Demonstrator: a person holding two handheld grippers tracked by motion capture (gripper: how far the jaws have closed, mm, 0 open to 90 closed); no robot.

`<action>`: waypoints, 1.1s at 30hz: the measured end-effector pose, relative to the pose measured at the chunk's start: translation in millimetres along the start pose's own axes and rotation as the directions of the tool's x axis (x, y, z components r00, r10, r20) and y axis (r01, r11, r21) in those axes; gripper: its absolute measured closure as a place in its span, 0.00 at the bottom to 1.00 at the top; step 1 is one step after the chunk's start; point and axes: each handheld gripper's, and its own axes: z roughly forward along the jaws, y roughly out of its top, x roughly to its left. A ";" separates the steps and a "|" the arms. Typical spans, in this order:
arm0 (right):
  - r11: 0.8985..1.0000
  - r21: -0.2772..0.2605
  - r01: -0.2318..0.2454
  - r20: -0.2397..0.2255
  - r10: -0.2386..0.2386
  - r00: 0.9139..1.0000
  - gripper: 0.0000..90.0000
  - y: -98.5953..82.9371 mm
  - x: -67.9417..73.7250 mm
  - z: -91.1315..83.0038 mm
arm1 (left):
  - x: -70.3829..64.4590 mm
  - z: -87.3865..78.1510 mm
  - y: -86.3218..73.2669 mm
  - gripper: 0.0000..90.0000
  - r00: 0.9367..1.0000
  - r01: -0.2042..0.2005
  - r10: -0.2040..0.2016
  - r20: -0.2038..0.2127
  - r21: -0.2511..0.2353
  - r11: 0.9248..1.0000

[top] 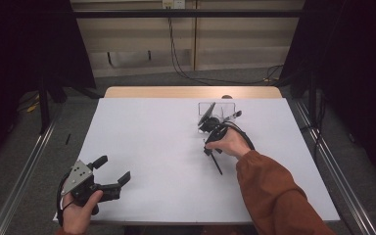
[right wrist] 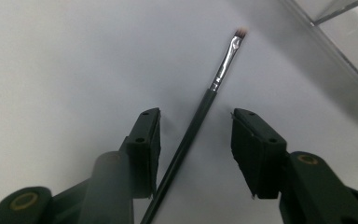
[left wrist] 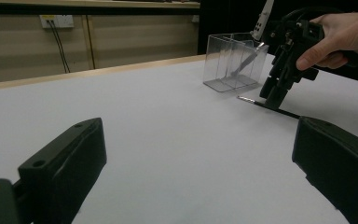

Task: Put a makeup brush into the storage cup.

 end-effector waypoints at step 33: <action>0.998 0.057 -0.016 0.029 0.014 0.999 0.96 6.4 3.3 7.3 | -2.9 1.2 -0.1 0.03 1.000 -0.019 0.019 0.008 0.003 1.000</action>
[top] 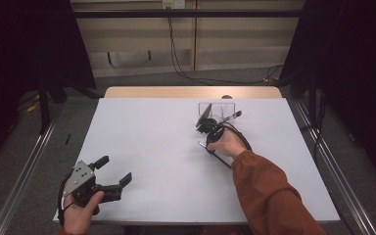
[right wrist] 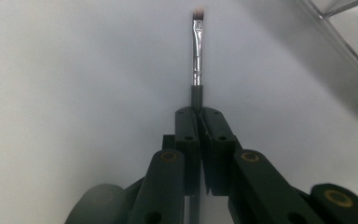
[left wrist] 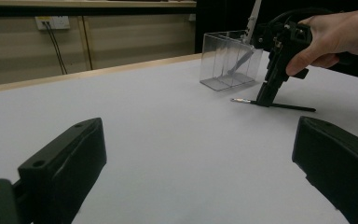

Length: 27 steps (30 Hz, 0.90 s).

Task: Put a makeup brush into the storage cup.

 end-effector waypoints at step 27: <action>0.998 -0.043 0.046 -0.015 -0.047 0.999 0.96 -5.4 0.9 -7.1 | 0.7 0.6 -0.9 0.03 1.000 0.008 -0.008 0.000 0.004 1.000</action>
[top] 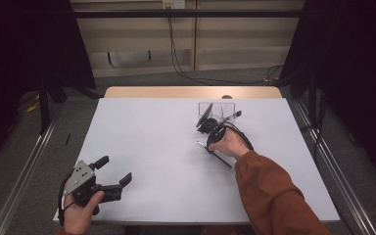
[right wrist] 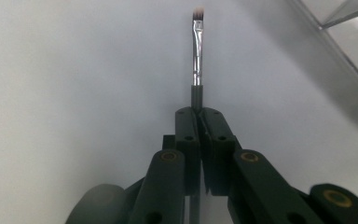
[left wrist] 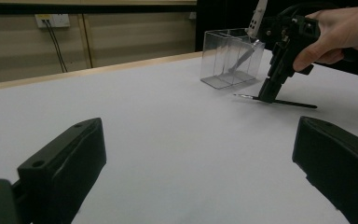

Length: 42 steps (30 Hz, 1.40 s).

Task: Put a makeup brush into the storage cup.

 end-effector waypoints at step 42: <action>0.793 -0.606 -0.070 -0.136 -0.016 0.991 0.96 -59.1 -10.8 -41.4 | -0.5 0.3 0.2 0.03 1.000 -0.002 0.002 0.004 0.003 1.000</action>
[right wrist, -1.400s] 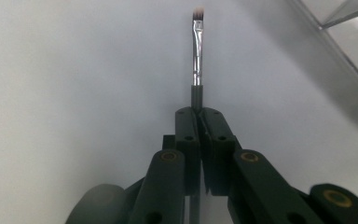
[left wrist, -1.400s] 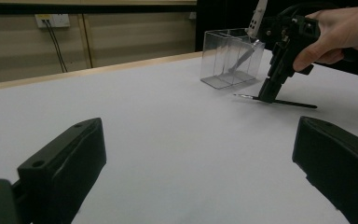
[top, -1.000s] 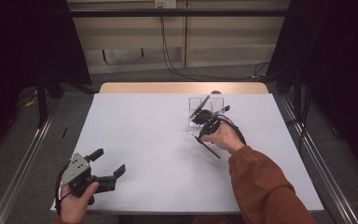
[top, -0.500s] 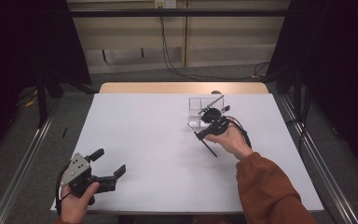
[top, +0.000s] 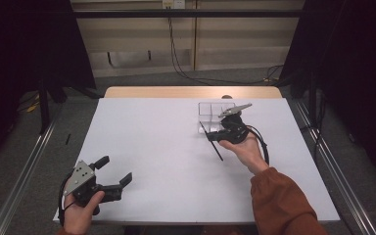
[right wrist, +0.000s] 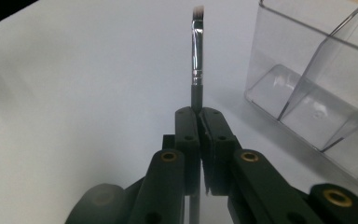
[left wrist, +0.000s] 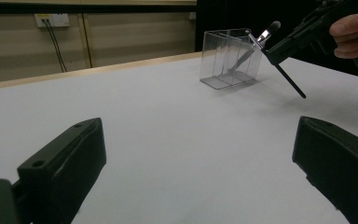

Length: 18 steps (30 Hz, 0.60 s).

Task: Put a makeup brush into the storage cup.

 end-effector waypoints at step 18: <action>0.967 -0.255 -0.008 0.005 0.010 1.000 0.96 -12.8 -2.5 -26.4 | 0.3 0.0 0.1 0.03 1.000 0.007 -0.007 -0.005 -0.003 1.000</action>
